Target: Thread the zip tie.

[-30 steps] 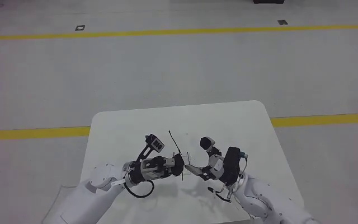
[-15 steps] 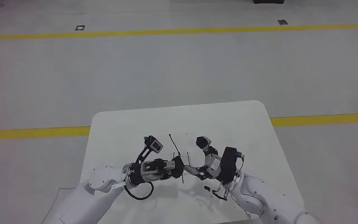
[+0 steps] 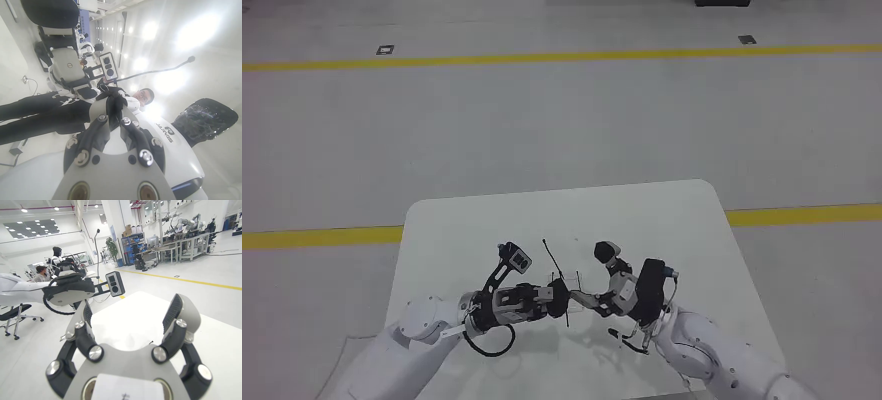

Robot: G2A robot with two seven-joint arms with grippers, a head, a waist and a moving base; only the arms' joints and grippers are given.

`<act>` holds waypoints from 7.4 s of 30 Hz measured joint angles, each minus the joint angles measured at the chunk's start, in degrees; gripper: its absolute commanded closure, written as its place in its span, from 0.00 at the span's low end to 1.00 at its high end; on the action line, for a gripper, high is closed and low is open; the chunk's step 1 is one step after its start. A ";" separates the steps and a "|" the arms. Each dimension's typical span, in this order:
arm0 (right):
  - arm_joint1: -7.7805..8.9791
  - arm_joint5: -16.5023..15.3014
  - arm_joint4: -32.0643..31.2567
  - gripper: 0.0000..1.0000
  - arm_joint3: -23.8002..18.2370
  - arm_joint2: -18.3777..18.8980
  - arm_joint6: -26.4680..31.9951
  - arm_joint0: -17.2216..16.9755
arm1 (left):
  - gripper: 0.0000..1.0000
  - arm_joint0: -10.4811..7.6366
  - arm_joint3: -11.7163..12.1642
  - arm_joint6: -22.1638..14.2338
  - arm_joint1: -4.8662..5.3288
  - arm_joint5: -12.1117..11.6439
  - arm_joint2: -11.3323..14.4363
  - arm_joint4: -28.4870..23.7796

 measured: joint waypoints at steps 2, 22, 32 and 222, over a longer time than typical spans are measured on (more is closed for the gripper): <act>-0.30 -0.03 -0.01 0.00 0.33 -0.07 -0.24 0.28 | 1.00 0.00 0.00 0.00 0.00 0.00 0.00 0.00; -2.02 -0.01 1.15 0.58 3.68 -7.04 -3.60 5.15 | 1.00 0.00 0.00 0.00 0.00 0.00 0.00 0.00; -1.27 -0.01 0.13 0.60 3.93 -9.58 -6.40 6.38 | 1.00 0.00 0.00 0.00 0.00 0.00 0.00 0.00; -2.33 -0.01 -5.01 0.24 4.63 -10.70 -6.09 6.96 | 1.00 0.46 -0.97 1.76 -0.53 0.57 -0.85 1.04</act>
